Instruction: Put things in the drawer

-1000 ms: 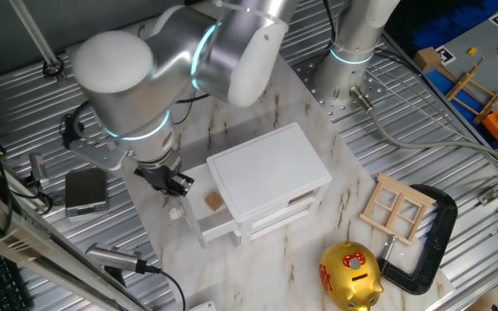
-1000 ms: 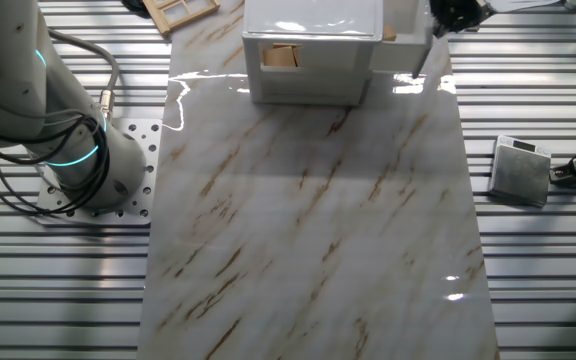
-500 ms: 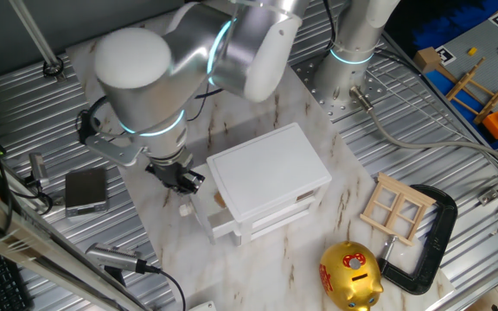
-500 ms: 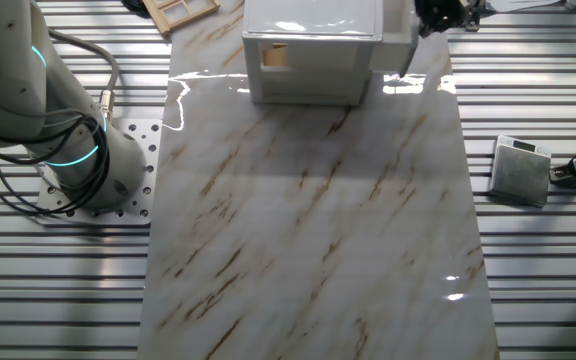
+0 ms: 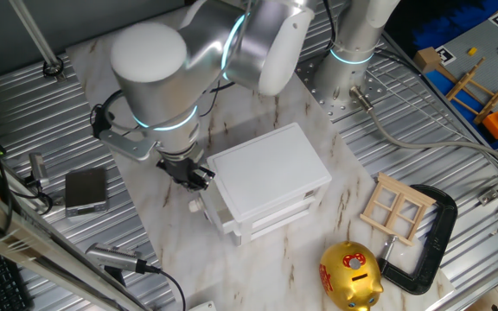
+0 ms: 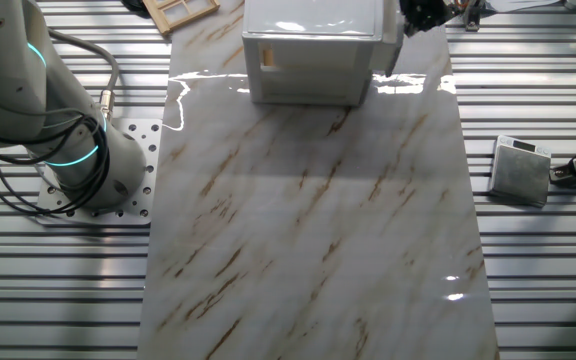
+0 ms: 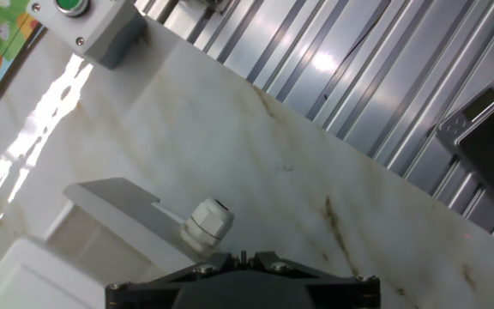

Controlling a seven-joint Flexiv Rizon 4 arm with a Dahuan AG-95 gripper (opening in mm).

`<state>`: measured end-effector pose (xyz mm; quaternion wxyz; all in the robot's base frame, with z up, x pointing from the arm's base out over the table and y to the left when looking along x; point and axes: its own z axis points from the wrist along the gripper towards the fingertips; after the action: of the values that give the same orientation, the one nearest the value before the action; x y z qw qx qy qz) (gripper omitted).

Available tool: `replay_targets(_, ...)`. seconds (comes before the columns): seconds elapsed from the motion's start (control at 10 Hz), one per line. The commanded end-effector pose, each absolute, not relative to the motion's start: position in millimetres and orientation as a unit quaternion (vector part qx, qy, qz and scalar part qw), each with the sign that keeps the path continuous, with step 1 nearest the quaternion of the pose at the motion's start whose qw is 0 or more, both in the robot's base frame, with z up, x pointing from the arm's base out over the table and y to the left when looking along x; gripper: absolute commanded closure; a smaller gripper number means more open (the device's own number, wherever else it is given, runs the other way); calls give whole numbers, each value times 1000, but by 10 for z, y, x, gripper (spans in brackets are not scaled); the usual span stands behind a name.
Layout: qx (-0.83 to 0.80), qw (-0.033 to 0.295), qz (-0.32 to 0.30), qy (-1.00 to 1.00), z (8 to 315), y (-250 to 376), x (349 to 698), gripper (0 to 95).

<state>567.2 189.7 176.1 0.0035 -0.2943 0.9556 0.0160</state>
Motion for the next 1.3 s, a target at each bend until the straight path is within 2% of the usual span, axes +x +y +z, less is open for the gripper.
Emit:
replay_targets(0.1, -292, 4, 19, 956, 1759, 1902, 5622, 950)
replay_targets(0.7, -286, 6, 30, 958, 1763, 1929, 5346, 950)
replay_targets(1.3, -290, 11, 27, 957, 1775, 1944, 5283, 950)
